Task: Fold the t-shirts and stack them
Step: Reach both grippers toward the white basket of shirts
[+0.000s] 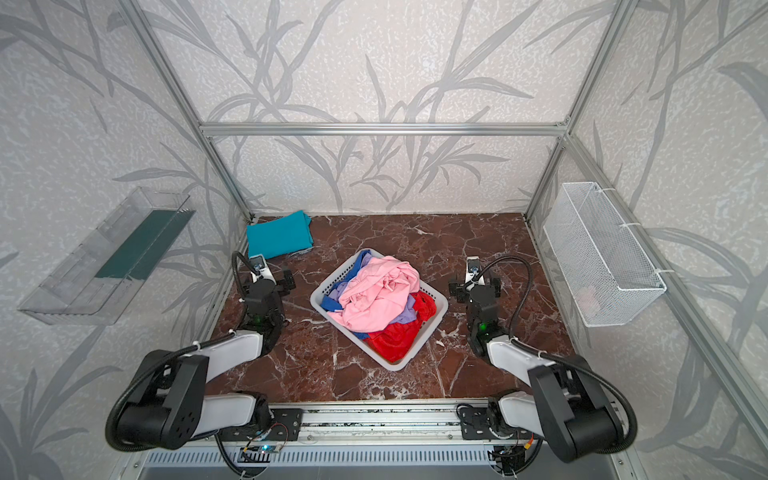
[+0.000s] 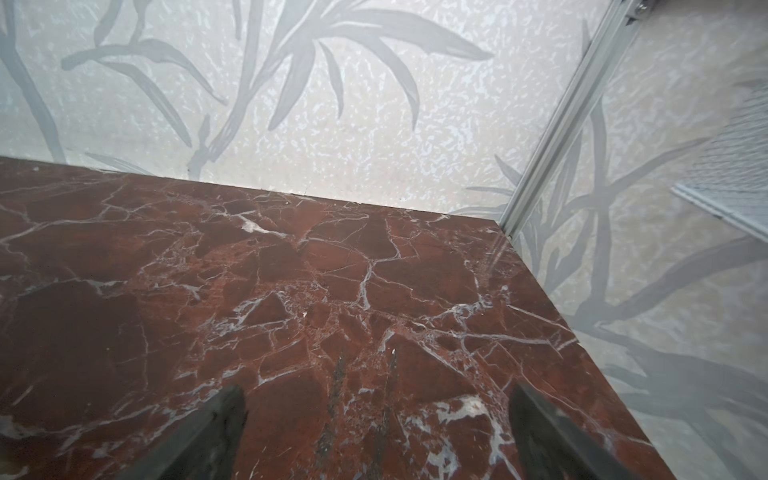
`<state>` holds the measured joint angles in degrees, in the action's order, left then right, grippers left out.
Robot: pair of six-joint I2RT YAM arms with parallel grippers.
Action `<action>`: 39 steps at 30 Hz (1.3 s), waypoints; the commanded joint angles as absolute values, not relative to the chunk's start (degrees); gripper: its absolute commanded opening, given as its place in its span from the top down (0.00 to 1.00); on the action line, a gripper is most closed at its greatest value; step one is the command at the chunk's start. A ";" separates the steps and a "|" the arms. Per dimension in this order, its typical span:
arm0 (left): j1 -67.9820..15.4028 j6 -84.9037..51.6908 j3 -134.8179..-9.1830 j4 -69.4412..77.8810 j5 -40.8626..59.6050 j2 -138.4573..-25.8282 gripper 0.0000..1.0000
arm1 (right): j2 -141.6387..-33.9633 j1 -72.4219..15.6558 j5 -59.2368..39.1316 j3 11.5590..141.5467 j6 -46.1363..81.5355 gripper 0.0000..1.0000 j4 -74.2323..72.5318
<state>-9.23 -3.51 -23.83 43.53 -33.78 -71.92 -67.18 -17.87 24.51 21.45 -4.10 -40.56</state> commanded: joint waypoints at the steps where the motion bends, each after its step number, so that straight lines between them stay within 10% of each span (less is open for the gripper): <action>1: -10.90 -11.42 -31.84 25.02 -44.47 -66.29 0.01 | -60.20 -19.76 28.77 30.30 3.00 0.01 -13.32; 7: -10.68 -34.04 -42.23 -7.10 -41.99 -56.26 0.01 | -58.67 -25.68 25.19 42.62 14.81 0.01 18.11; 17: -9.85 -34.51 -41.81 -21.07 -22.41 -42.39 0.01 | -58.42 -37.24 8.06 45.28 23.69 0.08 37.24; 29: -13.18 -41.39 -39.70 -22.04 -6.50 -53.83 0.32 | -58.13 -33.77 -1.47 42.17 24.62 0.11 36.69; 39: -17.46 -44.12 -37.55 -11.84 -1.74 -66.28 0.63 | -66.51 -23.82 -11.86 40.87 29.57 0.37 22.09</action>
<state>-16.86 -42.46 -37.47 -15.38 -4.23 -63.48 -64.51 -26.28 -7.27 40.97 27.57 27.77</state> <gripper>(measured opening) 0.377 0.658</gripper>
